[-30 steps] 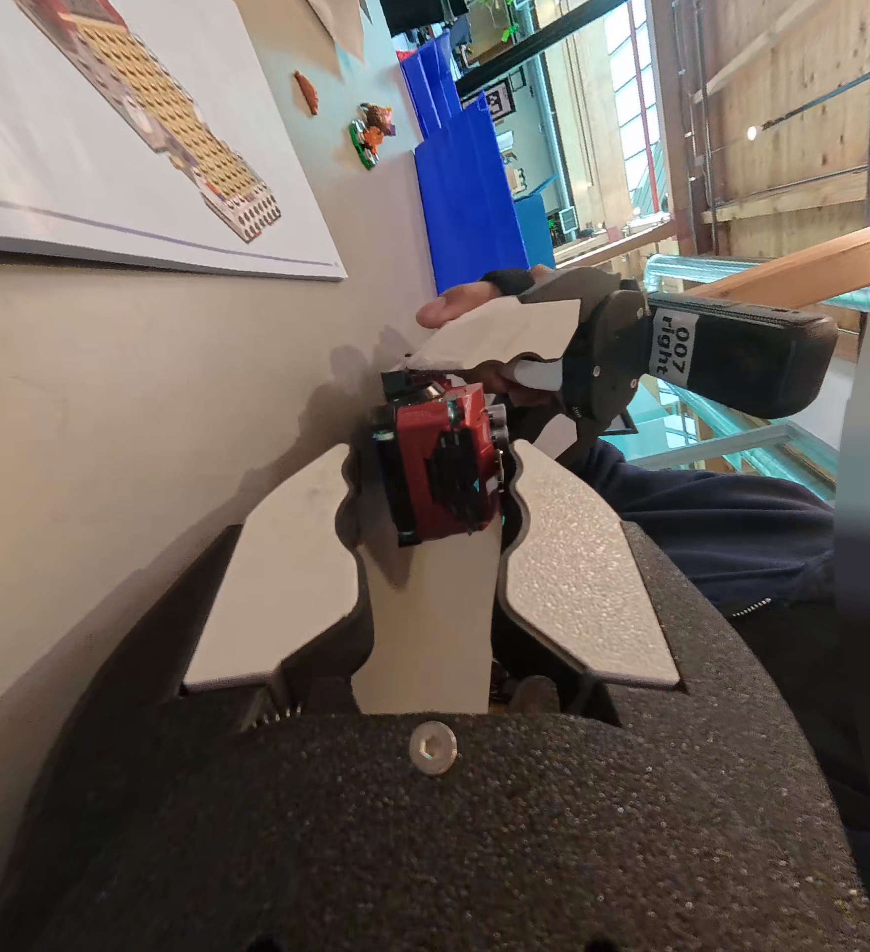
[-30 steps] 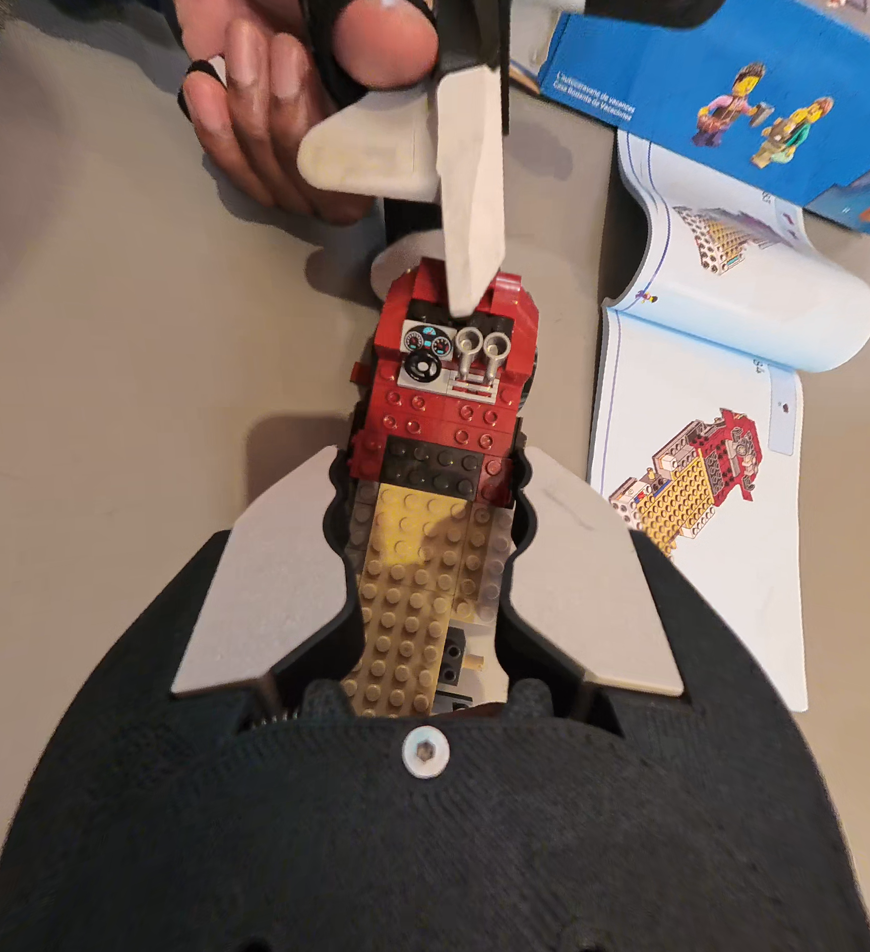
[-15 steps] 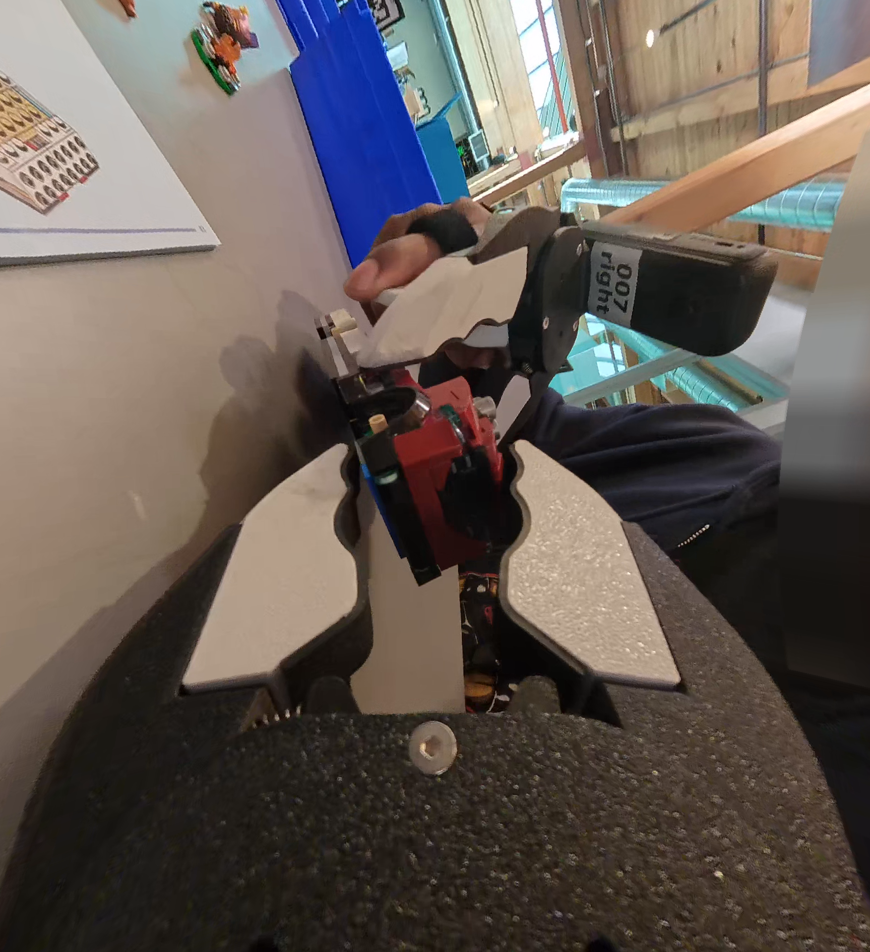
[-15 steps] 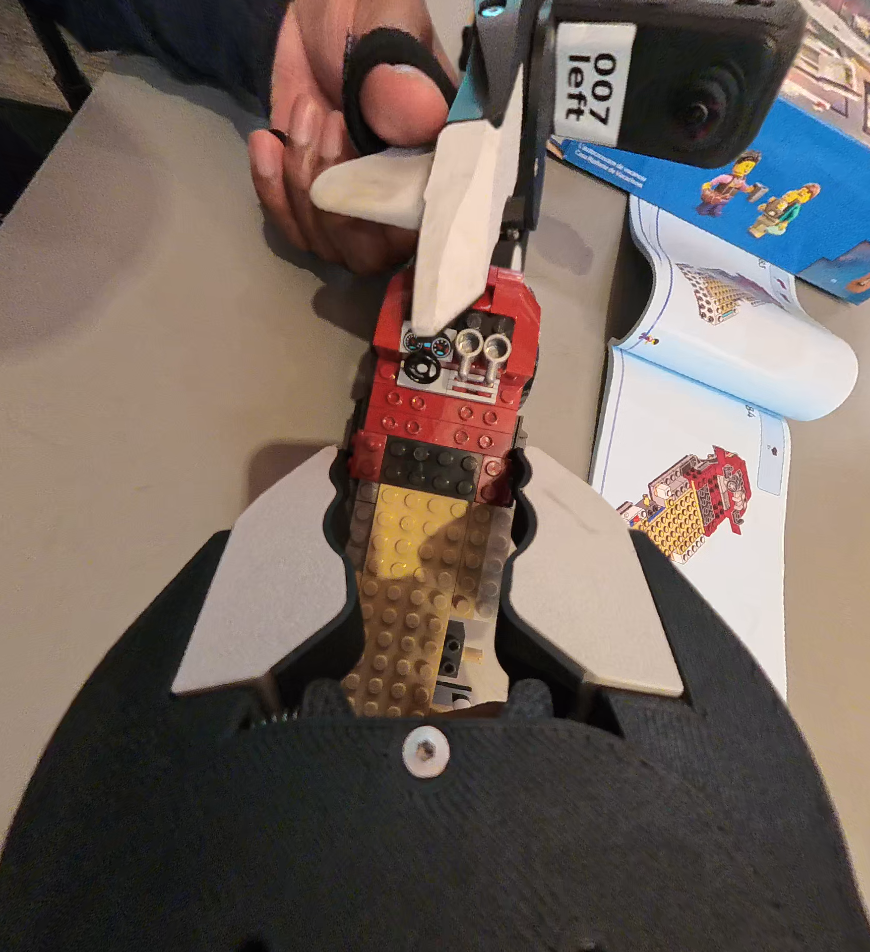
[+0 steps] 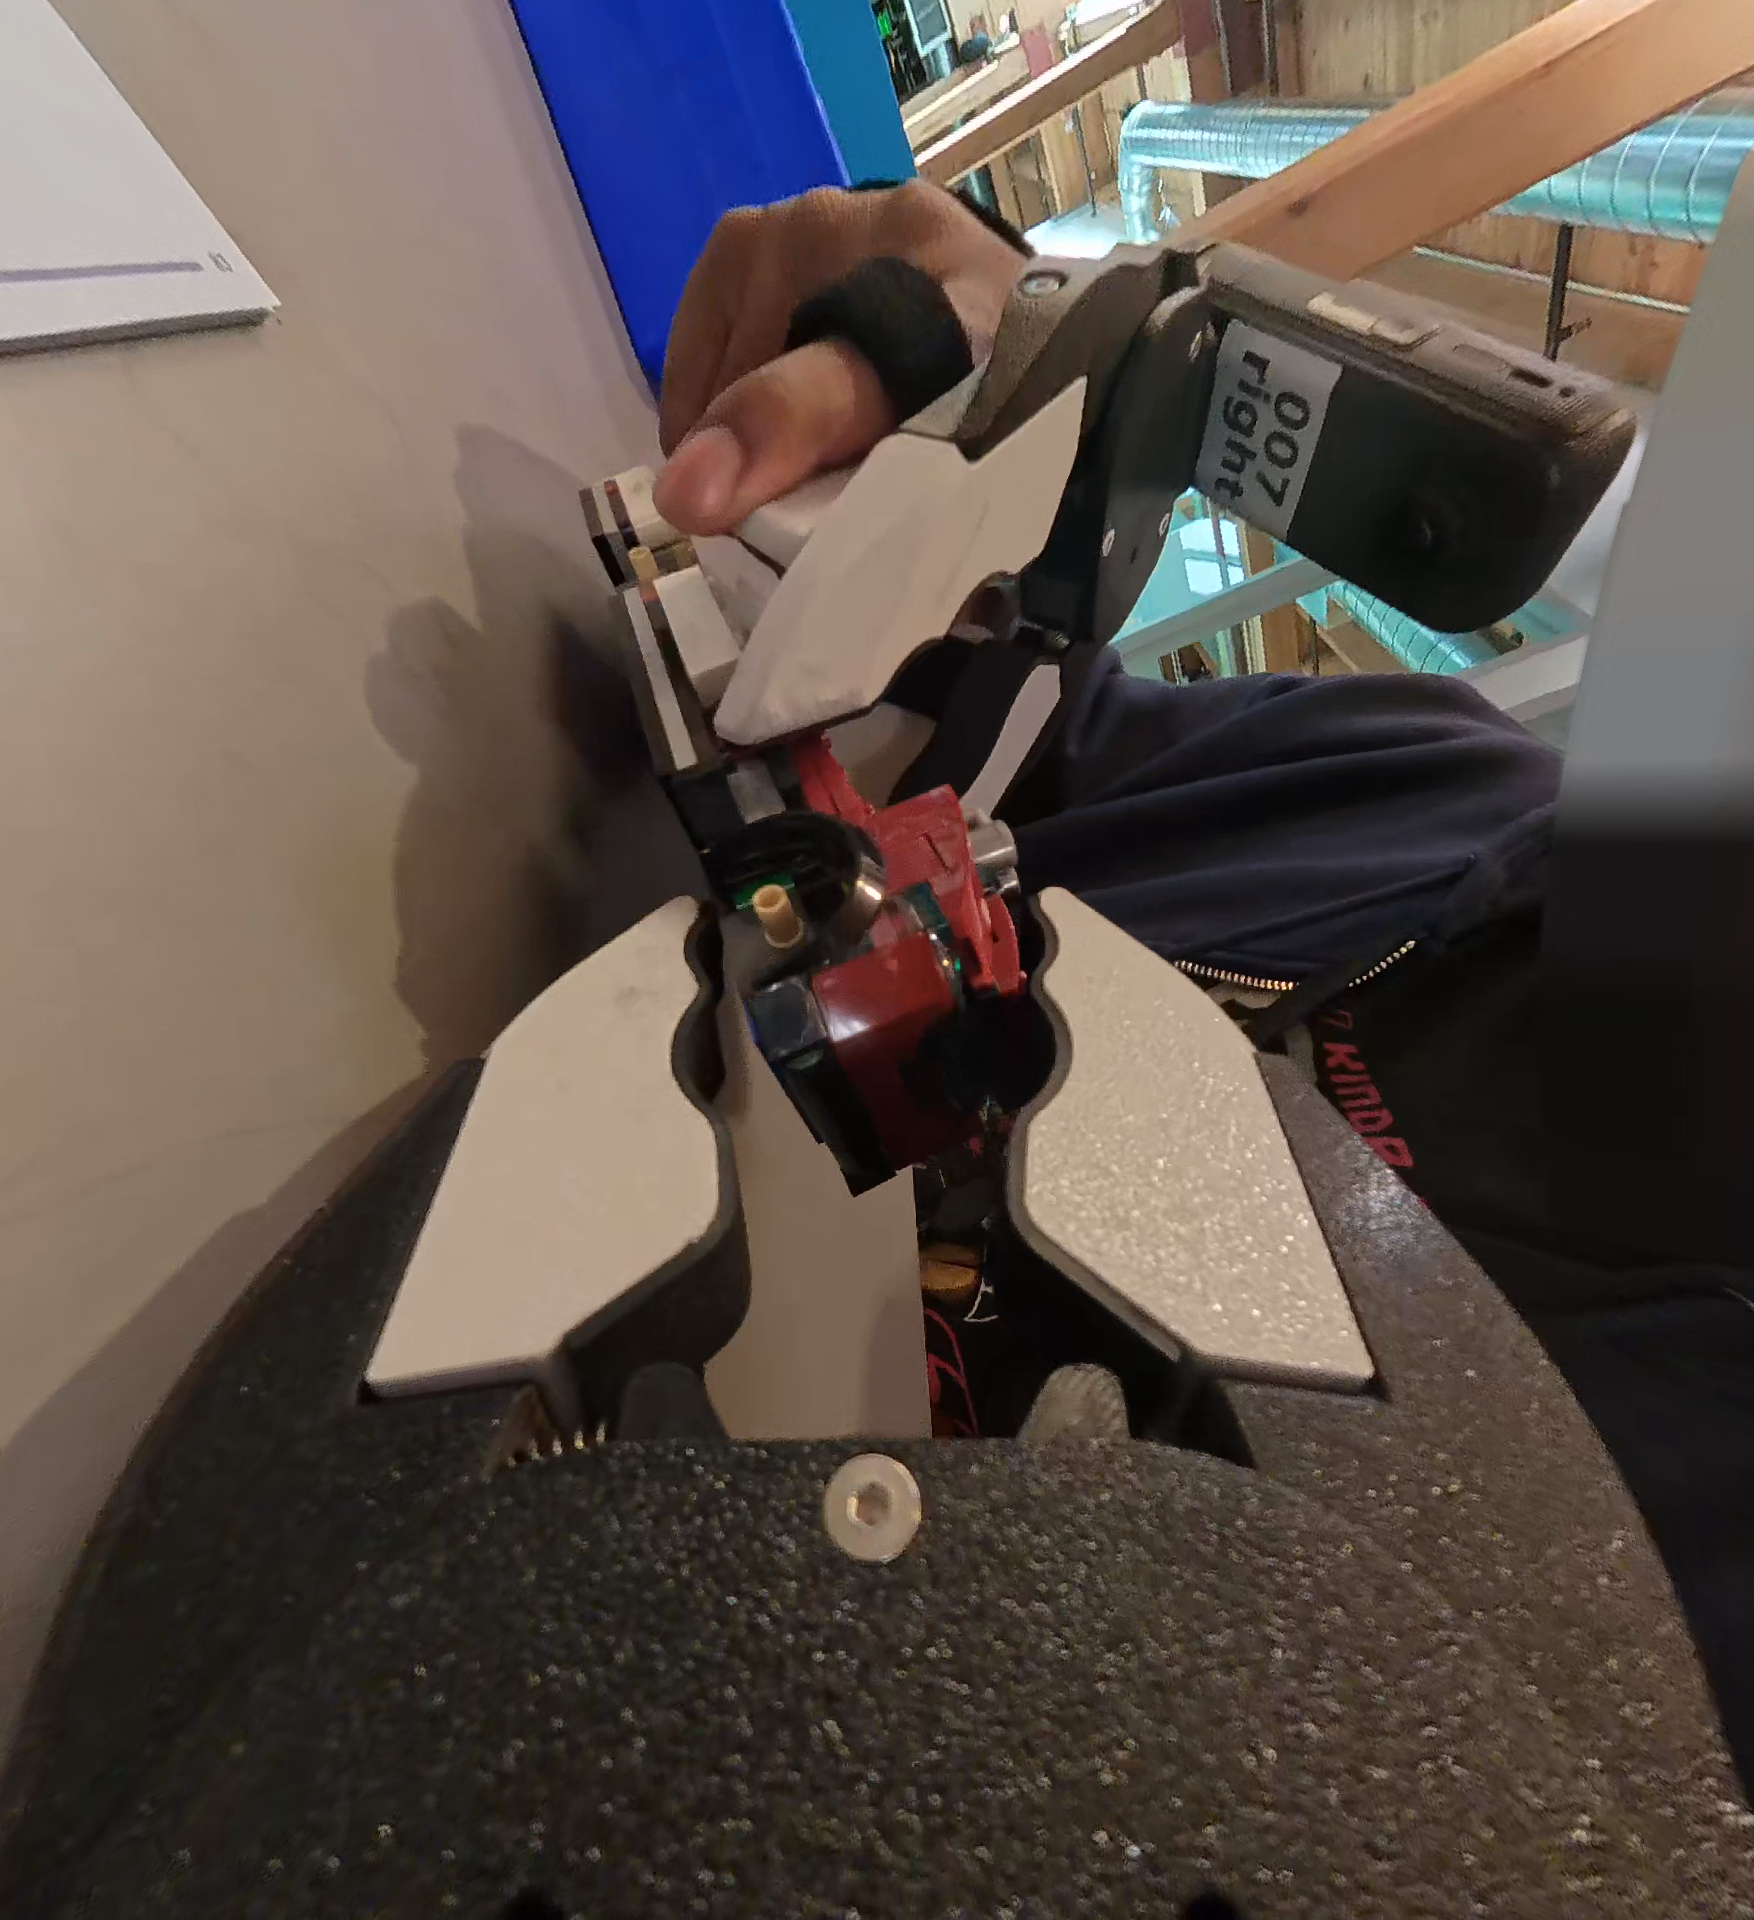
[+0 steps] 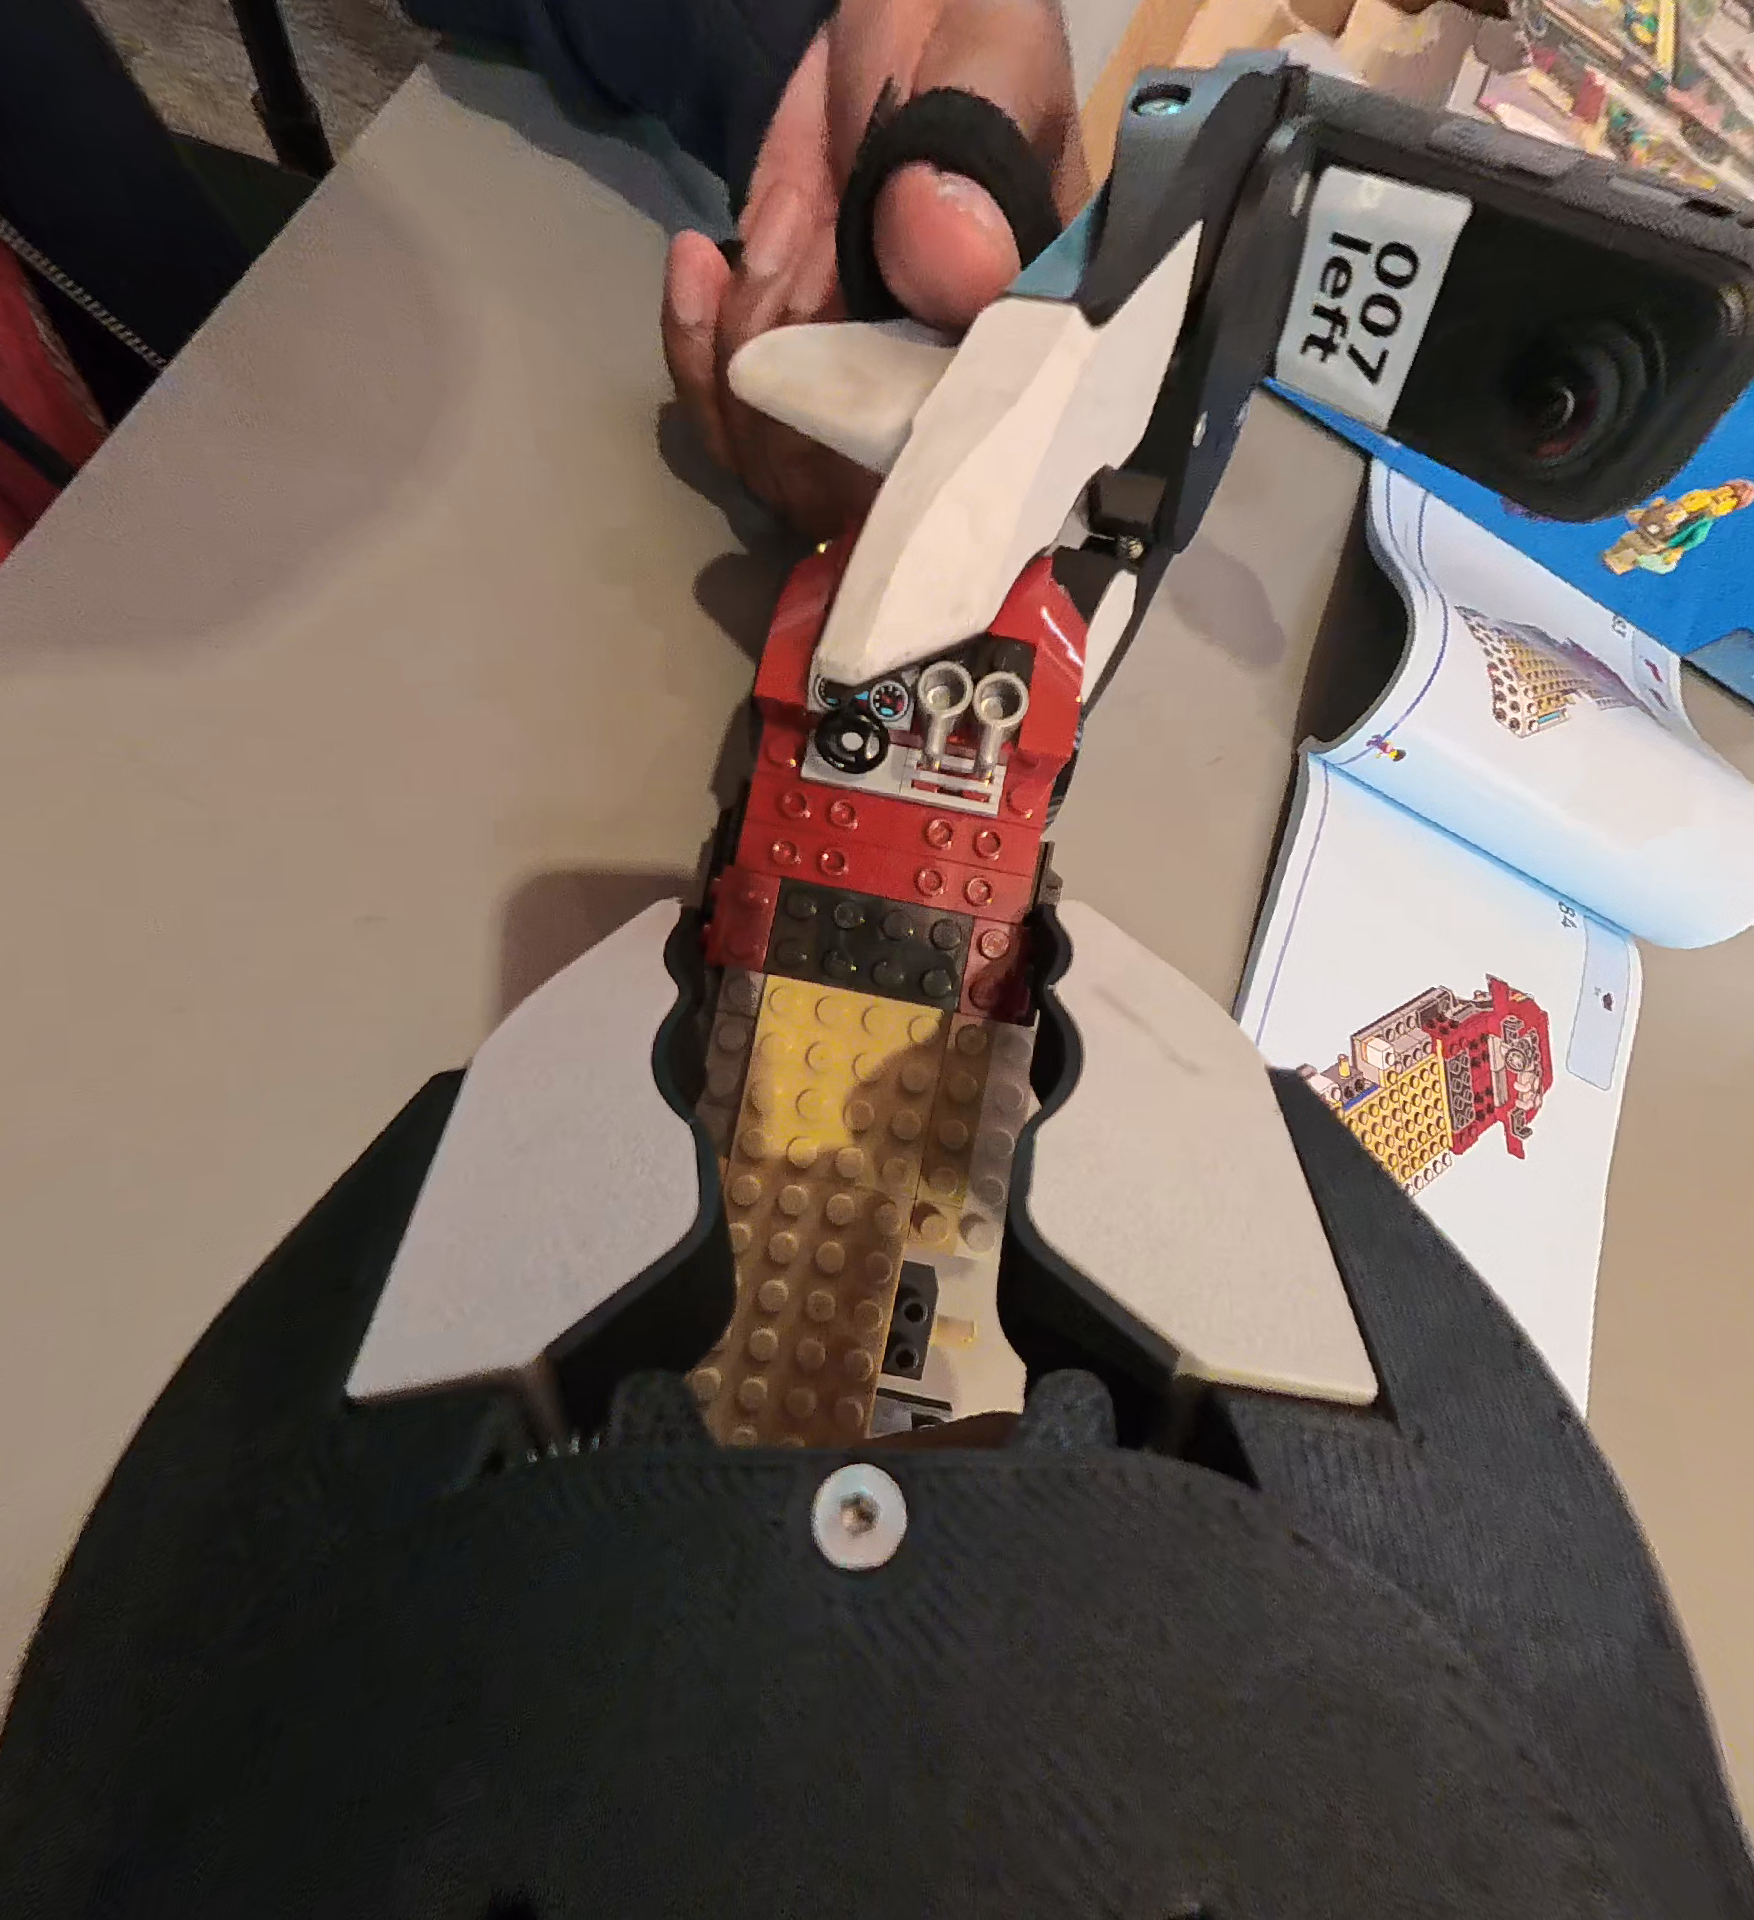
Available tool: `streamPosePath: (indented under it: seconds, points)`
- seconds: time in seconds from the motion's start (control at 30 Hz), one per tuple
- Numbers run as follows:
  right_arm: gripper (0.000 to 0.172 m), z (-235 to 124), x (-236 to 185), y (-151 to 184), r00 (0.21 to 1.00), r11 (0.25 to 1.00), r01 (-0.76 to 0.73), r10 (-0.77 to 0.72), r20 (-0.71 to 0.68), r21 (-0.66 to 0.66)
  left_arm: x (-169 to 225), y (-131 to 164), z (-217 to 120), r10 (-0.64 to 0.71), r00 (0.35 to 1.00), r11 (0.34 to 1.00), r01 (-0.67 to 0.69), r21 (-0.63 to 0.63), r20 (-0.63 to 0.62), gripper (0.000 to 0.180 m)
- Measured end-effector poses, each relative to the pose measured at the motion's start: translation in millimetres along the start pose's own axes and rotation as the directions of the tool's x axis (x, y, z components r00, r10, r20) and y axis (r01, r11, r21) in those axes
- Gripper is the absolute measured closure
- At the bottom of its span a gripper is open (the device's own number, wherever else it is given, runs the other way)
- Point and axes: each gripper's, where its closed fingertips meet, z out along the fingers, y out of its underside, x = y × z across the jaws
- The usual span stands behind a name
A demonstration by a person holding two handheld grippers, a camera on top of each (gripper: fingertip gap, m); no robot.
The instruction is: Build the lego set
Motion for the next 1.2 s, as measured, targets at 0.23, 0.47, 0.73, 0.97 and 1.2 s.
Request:
streamPosePath:
  seconds: [0.23,0.47,0.73,0.97,1.2]
  points:
    - [0.111,-1,3,3,1.000,1.000,0.013,-0.013,0.006,-0.010,1,-1,2,-0.031,0.999,0.999,0.032,0.015,-0.019,0.125]
    - [0.113,-7,21,5,0.998,1.000,0.001,-0.003,-0.066,-0.029,0,-16,-3,-0.136,0.988,0.974,0.147,0.174,-0.077,0.127]
    - [0.117,-24,53,0,0.963,0.999,-0.031,0.020,-0.267,-0.034,-5,-36,-20,-0.191,0.976,0.890,0.218,0.400,-0.107,0.127]
    - [0.123,-41,49,-30,0.915,0.981,-0.177,0.193,-0.355,0.077,-10,-54,-49,-0.151,0.988,0.840,0.145,0.522,-0.031,0.127]
    - [0.130,26,16,-7,0.795,0.833,-0.553,0.531,-0.293,0.010,-9,-75,-64,-0.066,0.997,0.814,0.037,0.580,0.028,0.127]
